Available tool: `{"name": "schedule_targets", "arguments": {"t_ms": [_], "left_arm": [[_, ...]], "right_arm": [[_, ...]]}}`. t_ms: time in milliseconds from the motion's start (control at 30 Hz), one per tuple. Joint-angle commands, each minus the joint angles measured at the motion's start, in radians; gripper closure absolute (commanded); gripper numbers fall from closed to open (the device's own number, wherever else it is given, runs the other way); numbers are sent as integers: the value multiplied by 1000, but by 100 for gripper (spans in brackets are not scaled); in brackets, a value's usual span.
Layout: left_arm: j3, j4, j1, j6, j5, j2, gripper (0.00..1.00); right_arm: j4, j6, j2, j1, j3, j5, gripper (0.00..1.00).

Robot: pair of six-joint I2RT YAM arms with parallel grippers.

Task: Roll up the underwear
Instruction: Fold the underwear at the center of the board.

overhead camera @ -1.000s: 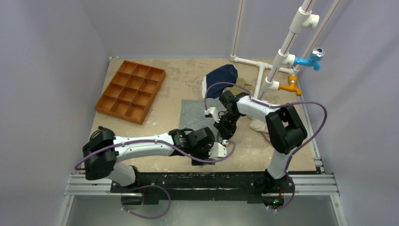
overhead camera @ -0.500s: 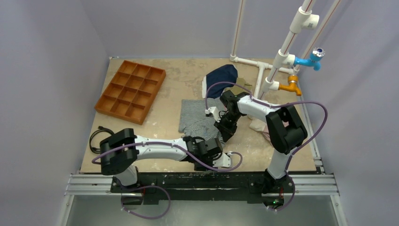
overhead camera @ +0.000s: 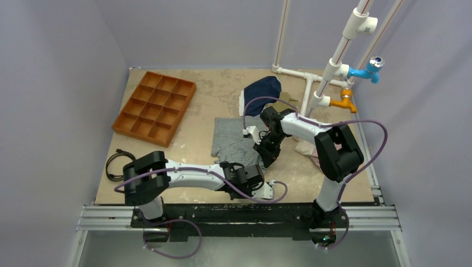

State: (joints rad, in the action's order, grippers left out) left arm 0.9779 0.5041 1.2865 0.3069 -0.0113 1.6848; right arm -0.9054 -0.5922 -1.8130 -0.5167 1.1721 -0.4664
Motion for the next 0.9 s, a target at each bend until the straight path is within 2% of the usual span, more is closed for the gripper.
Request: {"name": "schedule_targets", "arguments": {"t_ms": [0, 33, 233, 367, 500, 633, 867], "left_arm": [[9, -2, 6, 30, 8, 15, 95], [6, 2, 5, 36, 8, 5, 100], [-15, 61, -32, 108, -28, -115, 100], [-48, 132, -41, 168, -68, -223, 100], [-86, 183, -41, 190, -119, -325, 100], [-122, 164, -51, 202, -125, -412, 100], [-1, 268, -214, 228, -238, -471, 100]], "right_arm": [[-3, -7, 54, 4, 0, -17, 100], [-3, -10, 61, 3, -8, -15, 100], [-3, -68, 150, 3, -95, -25, 100], [-63, -144, 199, 2, -135, -108, 100], [-139, -212, 239, 0, -124, -163, 100], [-171, -214, 260, -9, -82, -164, 100], [-196, -171, 302, -9, 13, -141, 100]]}}
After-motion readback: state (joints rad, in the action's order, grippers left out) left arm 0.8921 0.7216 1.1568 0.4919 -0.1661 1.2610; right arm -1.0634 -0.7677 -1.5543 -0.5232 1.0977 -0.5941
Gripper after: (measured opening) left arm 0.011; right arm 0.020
